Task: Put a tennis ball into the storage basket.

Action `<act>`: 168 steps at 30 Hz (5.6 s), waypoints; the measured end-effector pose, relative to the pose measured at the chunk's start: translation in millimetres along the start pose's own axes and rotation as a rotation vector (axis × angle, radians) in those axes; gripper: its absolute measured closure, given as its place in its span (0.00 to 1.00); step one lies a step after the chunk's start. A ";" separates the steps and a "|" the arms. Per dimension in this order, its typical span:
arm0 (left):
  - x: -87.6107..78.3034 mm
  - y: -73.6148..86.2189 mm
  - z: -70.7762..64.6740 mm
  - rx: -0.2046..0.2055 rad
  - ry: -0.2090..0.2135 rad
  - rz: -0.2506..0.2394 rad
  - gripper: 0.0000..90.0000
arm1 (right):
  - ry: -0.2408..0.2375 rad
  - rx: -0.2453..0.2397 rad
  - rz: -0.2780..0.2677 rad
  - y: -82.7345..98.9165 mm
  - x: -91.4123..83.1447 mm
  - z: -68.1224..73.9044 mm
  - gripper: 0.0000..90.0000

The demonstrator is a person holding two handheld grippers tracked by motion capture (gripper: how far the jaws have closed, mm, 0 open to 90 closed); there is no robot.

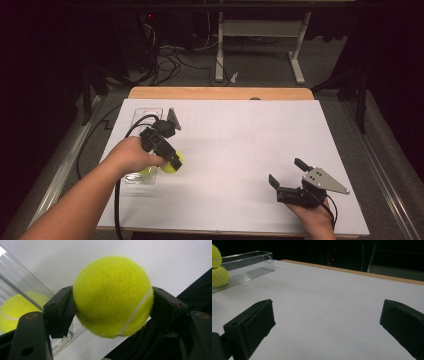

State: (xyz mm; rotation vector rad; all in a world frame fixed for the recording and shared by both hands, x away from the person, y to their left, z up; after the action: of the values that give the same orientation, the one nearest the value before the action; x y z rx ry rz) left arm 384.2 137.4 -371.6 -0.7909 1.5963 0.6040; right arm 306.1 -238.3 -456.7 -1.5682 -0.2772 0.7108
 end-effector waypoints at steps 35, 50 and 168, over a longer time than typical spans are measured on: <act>-29.2 6.1 22.4 -0.067 -0.027 -0.011 0.30 | -0.002 -0.003 0.001 0.1 0.4 0.4 0.00; -34.3 14.1 40.4 -0.122 -0.037 -0.013 0.30 | -0.002 -0.001 0.002 0.5 0.6 0.0 0.00; 10.0 -5.0 123.7 -0.355 -0.122 0.004 0.30 | -0.004 0.006 0.006 2.2 -0.4 -0.8 0.00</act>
State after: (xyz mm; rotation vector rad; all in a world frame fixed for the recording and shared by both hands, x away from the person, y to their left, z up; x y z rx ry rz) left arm 465.5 226.1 -402.4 -0.9916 1.3973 0.9365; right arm 305.8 -239.4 -458.7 -1.5627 -0.2737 0.7189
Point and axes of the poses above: each handheld gripper's, and its own axes: x roughly forward along the jaws, y roughly out of its underside, z roughly to its left, the point moved 4 cm from there along x, roughly forward along the jaws, and after that the axes turned 5 degrees about -y, right-handed, at the moved point
